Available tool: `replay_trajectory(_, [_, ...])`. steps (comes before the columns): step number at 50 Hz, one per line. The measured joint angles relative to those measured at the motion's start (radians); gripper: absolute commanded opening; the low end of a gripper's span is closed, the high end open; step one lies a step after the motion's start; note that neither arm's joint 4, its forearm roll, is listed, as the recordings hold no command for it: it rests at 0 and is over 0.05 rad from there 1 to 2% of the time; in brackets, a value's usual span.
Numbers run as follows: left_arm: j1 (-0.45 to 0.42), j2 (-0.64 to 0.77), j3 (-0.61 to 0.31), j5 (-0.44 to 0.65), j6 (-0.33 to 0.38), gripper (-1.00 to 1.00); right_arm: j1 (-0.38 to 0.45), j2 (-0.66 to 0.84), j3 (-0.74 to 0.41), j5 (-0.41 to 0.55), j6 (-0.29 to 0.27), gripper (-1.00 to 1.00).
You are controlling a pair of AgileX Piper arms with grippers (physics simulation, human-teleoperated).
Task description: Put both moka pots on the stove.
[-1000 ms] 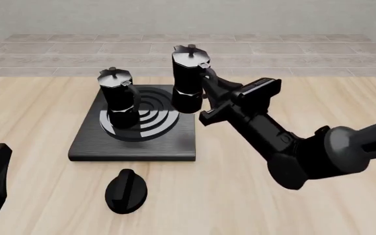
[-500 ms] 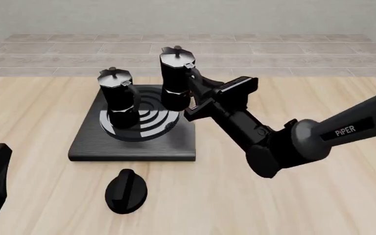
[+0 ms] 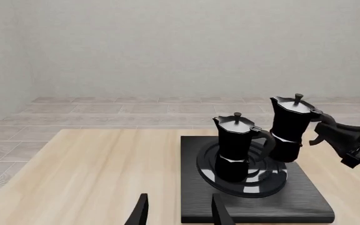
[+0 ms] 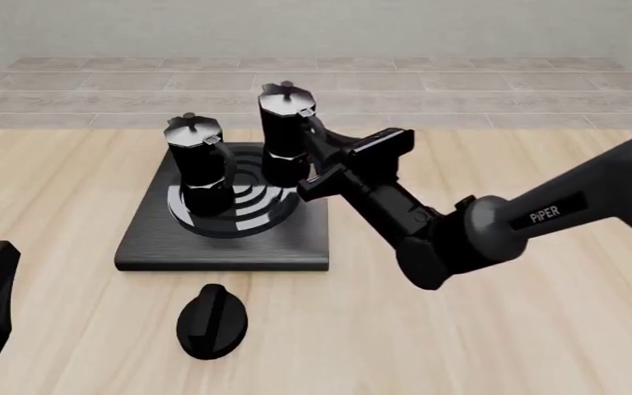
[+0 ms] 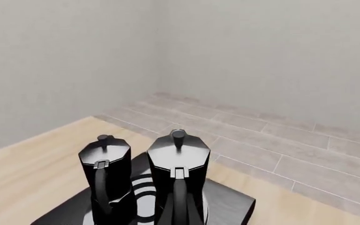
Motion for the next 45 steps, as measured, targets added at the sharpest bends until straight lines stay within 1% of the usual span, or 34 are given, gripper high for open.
replay_trajectory(38, [0.0, 0.0, 0.0, 0.0, 0.0, 1.0, 0.018, 0.036, -0.032, 0.047, 0.0, -1.0])
replay_trajectory(45, [0.0, 0.0, 0.0, 0.0, 0.0, 1.0, 0.026, 0.033, -0.029, 0.056, -0.008, -1.0])
